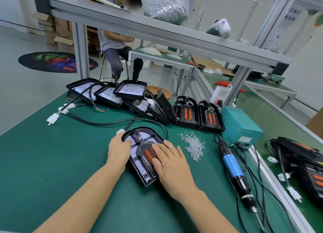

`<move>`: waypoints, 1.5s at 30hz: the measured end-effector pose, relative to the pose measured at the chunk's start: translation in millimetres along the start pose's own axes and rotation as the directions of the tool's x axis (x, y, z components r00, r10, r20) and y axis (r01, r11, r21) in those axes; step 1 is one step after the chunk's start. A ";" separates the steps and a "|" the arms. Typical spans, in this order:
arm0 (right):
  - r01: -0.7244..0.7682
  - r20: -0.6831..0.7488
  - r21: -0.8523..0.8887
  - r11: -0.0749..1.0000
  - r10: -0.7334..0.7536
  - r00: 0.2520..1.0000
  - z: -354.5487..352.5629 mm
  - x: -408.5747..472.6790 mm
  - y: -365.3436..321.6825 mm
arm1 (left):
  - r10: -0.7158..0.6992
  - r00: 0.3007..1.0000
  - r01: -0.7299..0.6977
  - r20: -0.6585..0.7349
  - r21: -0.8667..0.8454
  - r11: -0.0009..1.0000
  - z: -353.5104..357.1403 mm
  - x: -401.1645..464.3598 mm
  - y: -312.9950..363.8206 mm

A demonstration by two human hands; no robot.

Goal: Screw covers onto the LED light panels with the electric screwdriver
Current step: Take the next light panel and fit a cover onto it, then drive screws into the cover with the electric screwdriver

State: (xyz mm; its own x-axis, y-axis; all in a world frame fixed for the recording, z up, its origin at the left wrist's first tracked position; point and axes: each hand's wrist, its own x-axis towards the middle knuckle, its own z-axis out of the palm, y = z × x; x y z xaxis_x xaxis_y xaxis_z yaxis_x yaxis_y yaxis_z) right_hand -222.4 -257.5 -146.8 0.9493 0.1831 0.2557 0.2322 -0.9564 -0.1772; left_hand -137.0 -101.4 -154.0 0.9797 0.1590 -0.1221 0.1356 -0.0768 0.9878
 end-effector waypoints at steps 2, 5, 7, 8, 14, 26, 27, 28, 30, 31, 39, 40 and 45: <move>0.038 -0.011 -0.004 0.999 -0.038 0.999 -1.0 1.0 1.4 | 0.126 0.992 -0.113 -0.030 0.276 0.954 -4.9 -4.3 -2.9; 0.071 -0.016 0.030 0.997 -0.070 0.997 -3.0 1.5 3.2 | 0.207 0.978 -0.168 -0.007 0.561 0.811 -10.1 -9.0 -5.0; 0.083 -0.013 0.044 0.996 -0.083 0.996 -4.8 1.8 1.6 | 0.213 0.977 -0.170 0.023 0.684 0.709 -11.7 -11.3 -4.1; 0.088 -0.011 0.050 0.995 -0.088 0.996 -6.0 2.1 1.1 | 0.208 0.977 -0.174 0.039 0.707 0.685 -12.2 -11.5 -2.5; 0.040 -0.091 0.166 0.985 -0.025 0.996 -20.7 -4.9 20.6 | 0.220 0.972 -0.209 0.083 0.732 0.648 -16.5 -7.2 2.6; -0.708 -0.014 0.006 0.706 0.708 0.706 -67.7 -49.5 145.0 | 0.656 0.726 -0.606 0.206 0.641 0.470 4.6 -31.8 46.3; -0.737 0.027 -0.014 0.676 0.737 0.676 -66.2 -49.8 149.1 | 0.706 0.651 -0.706 0.279 0.565 0.427 13.4 -41.2 52.9; -0.753 0.068 -0.022 0.657 0.753 0.655 -63.5 -49.7 151.9 | 0.736 0.570 -0.789 0.365 0.494 0.366 23.1 -50.2 57.4; -0.770 0.113 0.004 0.637 0.765 0.634 -56.0 -51.0 154.0 | 0.692 0.424 -0.895 0.584 0.384 0.225 44.3 -64.2 61.8; -0.777 0.104 0.028 0.629 0.771 0.629 -52.2 -52.4 154.2 | 0.622 0.364 -0.925 0.694 0.345 0.157 54.8 -67.5 61.8; -0.759 -0.028 0.060 0.648 0.761 0.648 -39.3 -58.1 151.9 | 0.099 0.358 -0.934 0.928 0.355 0.052 91.8 -53.2 50.7; -0.757 -0.031 0.057 0.651 0.759 0.650 -39.1 -58.1 152.0 | 0.085 0.362 -0.932 0.928 0.361 0.035 92.1 -52.4 47.9; -0.748 -0.047 0.041 0.662 0.750 0.660 -38.1 -58.7 153.4 | 0.076 0.380 -0.924 0.922 0.381 -0.007 94.6 -51.6 36.6</move>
State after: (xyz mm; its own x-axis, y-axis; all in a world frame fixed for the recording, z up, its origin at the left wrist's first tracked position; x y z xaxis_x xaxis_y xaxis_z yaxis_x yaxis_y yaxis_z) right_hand -250.6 -423.6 -152.8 0.7910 -0.6065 0.0802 -0.5480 -0.7607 -0.3477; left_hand -168.6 -205.6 -120.7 0.5185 -0.8530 -0.0603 -0.8503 -0.5218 0.0688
